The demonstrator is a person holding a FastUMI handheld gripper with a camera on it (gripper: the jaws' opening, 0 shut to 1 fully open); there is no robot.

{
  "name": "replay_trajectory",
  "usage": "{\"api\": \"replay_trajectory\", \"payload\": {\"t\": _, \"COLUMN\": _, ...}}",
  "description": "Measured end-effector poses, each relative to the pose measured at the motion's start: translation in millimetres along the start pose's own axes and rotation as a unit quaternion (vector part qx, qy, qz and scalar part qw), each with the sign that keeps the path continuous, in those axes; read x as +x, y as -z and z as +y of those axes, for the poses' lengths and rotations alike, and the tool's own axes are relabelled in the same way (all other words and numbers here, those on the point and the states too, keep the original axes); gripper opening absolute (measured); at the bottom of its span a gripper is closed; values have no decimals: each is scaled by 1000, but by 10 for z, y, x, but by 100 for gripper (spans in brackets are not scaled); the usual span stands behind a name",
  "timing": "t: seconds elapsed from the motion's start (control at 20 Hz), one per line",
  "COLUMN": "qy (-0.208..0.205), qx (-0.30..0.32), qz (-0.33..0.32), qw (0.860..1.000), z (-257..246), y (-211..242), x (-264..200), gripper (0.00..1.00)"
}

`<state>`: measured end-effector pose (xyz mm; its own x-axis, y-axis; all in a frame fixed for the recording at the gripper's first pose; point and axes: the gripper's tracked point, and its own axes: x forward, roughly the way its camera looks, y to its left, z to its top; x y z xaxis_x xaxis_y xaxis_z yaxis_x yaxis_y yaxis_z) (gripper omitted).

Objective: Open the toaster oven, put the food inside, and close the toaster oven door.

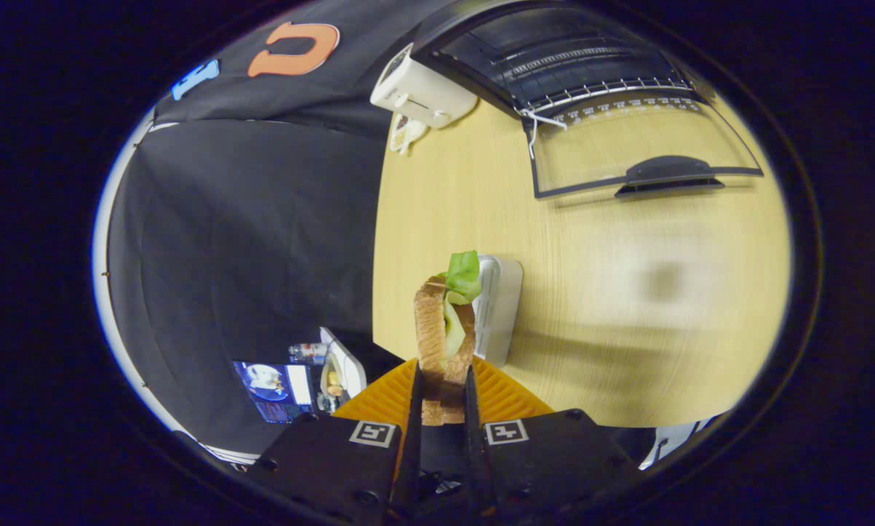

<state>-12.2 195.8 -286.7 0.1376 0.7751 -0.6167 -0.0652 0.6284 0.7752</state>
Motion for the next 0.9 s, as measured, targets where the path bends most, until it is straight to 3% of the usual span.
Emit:
{"api": "replay_trajectory", "payload": {"t": 0.15, "qy": -27, "qx": 5, "qz": -51, "qw": 998, "z": 131, "y": -241, "x": -461, "gripper": 31}}
{"api": "replay_trajectory", "payload": {"t": 0.45, "qy": -38, "qx": 31, "qz": -175, "qw": 983, "z": -97, "y": -984, "x": -1099, "gripper": 31}}
{"api": "replay_trajectory", "payload": {"t": 0.7, "qy": -66, "qx": 91, "qz": -242, "qw": 964, "z": -463, "y": -1609, "x": -1048, "gripper": 31}}
{"api": "replay_trajectory", "payload": {"t": 0.9, "qy": -97, "qx": 137, "qz": -301, "qw": 939, "z": -757, "y": -2136, "x": -898, "gripper": 31}}
